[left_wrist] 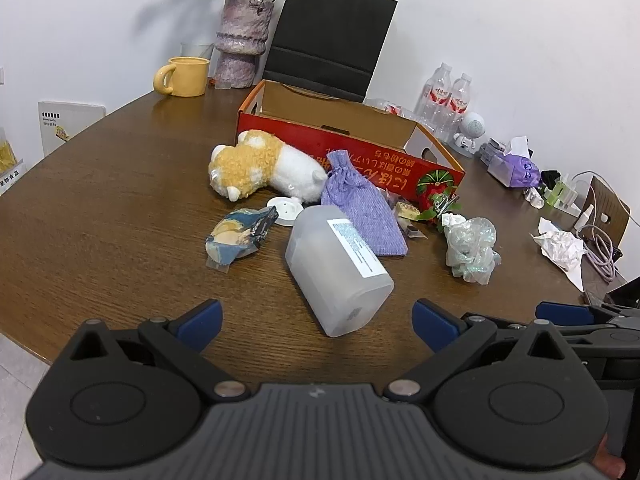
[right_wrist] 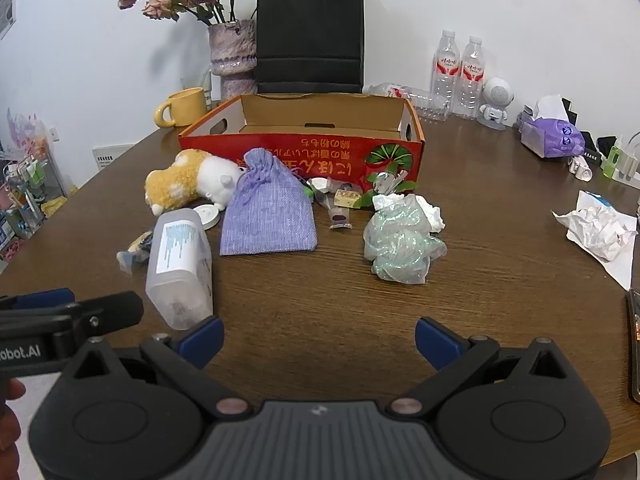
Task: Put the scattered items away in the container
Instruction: 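Approach the white plastic jug and crinkled plastic bag with both tools, then grasp the white jug with the left tool while the right tool grasps the plastic bag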
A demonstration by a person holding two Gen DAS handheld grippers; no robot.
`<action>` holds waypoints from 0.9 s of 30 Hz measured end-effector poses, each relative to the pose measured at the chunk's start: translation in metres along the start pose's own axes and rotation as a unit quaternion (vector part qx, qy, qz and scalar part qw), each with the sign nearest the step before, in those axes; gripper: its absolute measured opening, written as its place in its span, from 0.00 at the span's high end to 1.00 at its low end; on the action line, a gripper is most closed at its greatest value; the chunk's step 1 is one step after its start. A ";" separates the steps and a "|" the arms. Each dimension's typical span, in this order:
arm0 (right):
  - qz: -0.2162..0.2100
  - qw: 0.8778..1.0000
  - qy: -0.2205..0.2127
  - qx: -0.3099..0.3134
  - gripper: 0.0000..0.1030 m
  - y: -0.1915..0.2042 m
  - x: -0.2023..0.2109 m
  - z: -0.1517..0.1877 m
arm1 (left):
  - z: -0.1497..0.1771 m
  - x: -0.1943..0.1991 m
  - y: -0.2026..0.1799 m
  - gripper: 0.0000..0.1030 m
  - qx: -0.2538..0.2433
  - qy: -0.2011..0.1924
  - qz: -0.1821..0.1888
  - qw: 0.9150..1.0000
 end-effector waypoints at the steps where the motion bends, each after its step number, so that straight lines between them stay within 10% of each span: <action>1: -0.001 1.000 0.000 0.000 0.01 0.000 0.000 0.000 | 0.000 -0.001 0.000 0.00 0.000 0.001 0.001 1.000; 27: 0.004 1.000 -0.014 -0.001 0.01 -0.045 -0.026 -0.003 | -0.005 -0.037 -0.025 0.00 -0.017 0.040 0.024 0.999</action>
Point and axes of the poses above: each gripper's, at about its wrist camera, not at the fingertips, and x roughly against the way its jaws point, y to its left, z to its underside, the point moved 8 cm from there along -x, roughly the way its jaws point, and after that the axes turned 11 degrees about -z, right-handed, at the moved point
